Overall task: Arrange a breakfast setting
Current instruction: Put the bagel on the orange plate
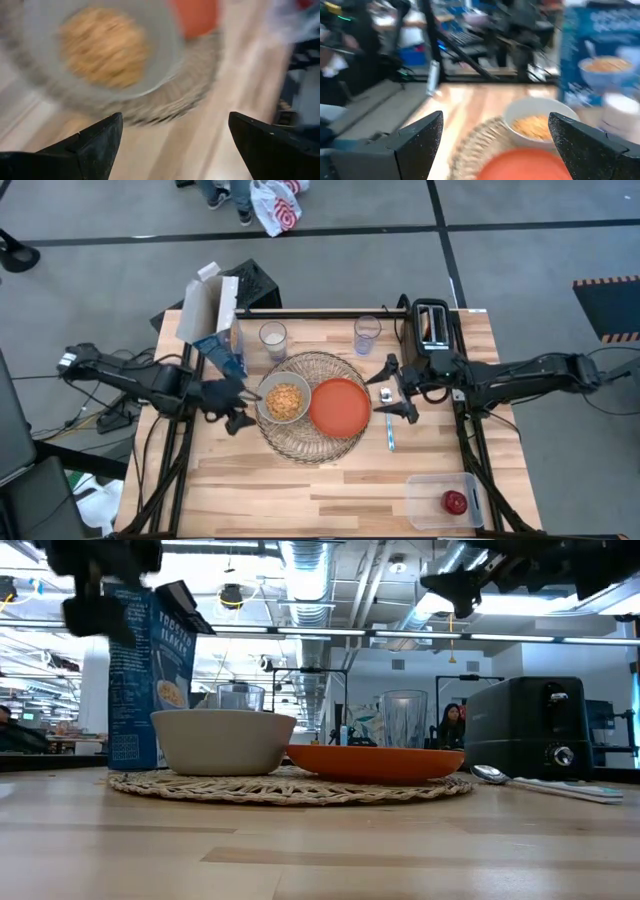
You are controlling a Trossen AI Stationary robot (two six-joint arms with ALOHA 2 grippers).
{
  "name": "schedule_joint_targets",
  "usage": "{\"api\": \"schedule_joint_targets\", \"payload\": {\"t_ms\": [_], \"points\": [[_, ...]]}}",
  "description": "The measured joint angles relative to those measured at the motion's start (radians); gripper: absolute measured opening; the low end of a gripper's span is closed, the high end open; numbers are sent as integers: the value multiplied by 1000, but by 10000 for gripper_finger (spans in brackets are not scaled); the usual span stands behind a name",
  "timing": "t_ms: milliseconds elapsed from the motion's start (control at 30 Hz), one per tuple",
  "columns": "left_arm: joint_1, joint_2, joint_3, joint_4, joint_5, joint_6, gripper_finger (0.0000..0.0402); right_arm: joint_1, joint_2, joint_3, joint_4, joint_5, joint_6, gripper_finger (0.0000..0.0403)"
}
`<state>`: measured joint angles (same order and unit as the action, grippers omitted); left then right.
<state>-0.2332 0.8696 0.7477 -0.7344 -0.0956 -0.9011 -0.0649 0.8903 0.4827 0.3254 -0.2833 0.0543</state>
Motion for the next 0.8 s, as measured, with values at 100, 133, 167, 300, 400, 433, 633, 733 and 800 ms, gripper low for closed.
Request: {"api": "schedule_joint_targets", "payload": {"t_ms": [100, 133, 167, 300, 400, 433, 633, 733, 800], "points": [[-72, 16, -7, 157, -71, 71, 348, -24, -28, 62, -168, 48, -34, 383], [-92, 22, -8, 193, -99, 109, 348, -34, -36, 91, -228, 72, -50, 380], [-109, 29, -8, 233, -134, 155, 348, -43, -43, 121, -289, 103, -62, 377], [-143, 60, -8, 356, -351, 353, 348, -95, -49, 245, -520, 269, -98, 365], [-146, 94, -8, 428, -471, 452, 348, -159, -45, 336, -668, 405, -84, 355], [-140, 110, -8, 450, -494, 484, 348, -186, -42, 362, -711, 444, -65, 352], [-88, 255, -14, 618, -450, 699, 348, -372, -3, 496, -987, 605, 59, 333], [-53, 339, -38, 830, -355, 812, 348, -476, 25, 542, -1090, 609, 100, 326], [-23, 378, -69, 973, -268, 862, 348, -537, 49, 559, -1126, 607, 114, 322]]}}
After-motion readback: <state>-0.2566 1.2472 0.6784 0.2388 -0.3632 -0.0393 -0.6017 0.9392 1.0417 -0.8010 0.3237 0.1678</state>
